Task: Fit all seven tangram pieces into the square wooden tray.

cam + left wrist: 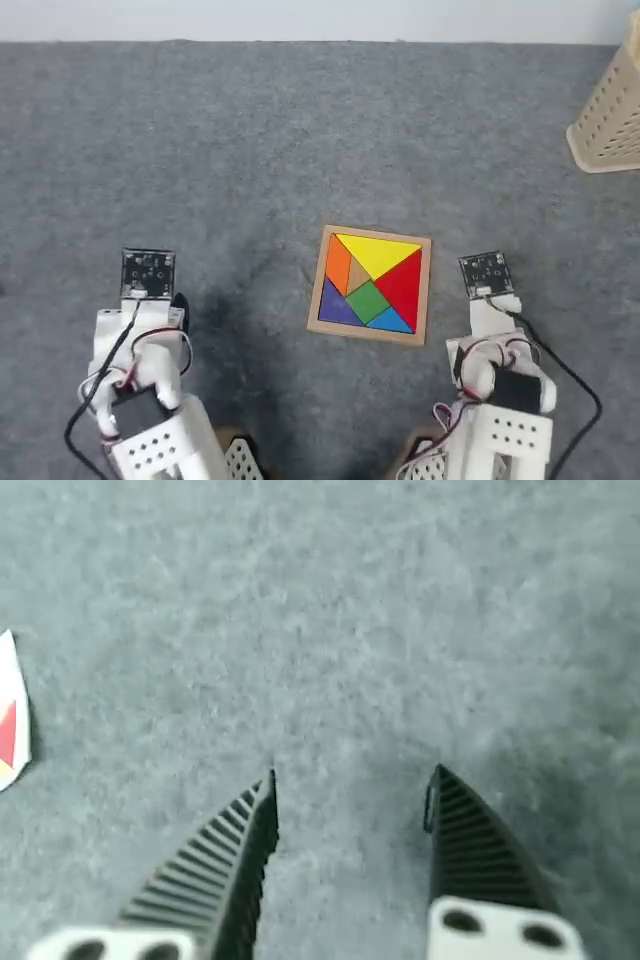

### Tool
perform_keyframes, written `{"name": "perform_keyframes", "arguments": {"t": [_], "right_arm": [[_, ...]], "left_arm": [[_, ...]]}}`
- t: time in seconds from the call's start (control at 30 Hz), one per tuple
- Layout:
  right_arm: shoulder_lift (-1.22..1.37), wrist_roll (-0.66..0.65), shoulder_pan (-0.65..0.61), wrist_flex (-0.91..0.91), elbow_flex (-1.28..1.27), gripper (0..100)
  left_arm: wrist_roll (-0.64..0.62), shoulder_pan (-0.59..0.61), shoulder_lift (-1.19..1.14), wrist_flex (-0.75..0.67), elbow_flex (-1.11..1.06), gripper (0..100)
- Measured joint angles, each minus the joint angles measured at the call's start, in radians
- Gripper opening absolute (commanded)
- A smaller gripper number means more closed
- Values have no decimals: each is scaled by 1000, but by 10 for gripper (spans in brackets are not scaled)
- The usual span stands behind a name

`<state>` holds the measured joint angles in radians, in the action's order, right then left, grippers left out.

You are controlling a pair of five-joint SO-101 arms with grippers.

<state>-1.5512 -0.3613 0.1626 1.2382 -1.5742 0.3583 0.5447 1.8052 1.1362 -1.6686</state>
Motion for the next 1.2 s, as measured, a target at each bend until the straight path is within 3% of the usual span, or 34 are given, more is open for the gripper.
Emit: {"name": "perform_keyframes", "arguments": {"t": [0.23,0.37,0.6,1.2], "right_arm": [[-250,0,38,68,-91,9],[-244,0,77,69,-92,9],[-239,0,224,69,-92,7],[-239,0,242,69,-92,7]], "left_arm": [[0,0,0,-38,-20,218],[0,2,0,-31,-20,218],[0,0,0,114,-20,219],[0,0,0,137,-20,219]]}}
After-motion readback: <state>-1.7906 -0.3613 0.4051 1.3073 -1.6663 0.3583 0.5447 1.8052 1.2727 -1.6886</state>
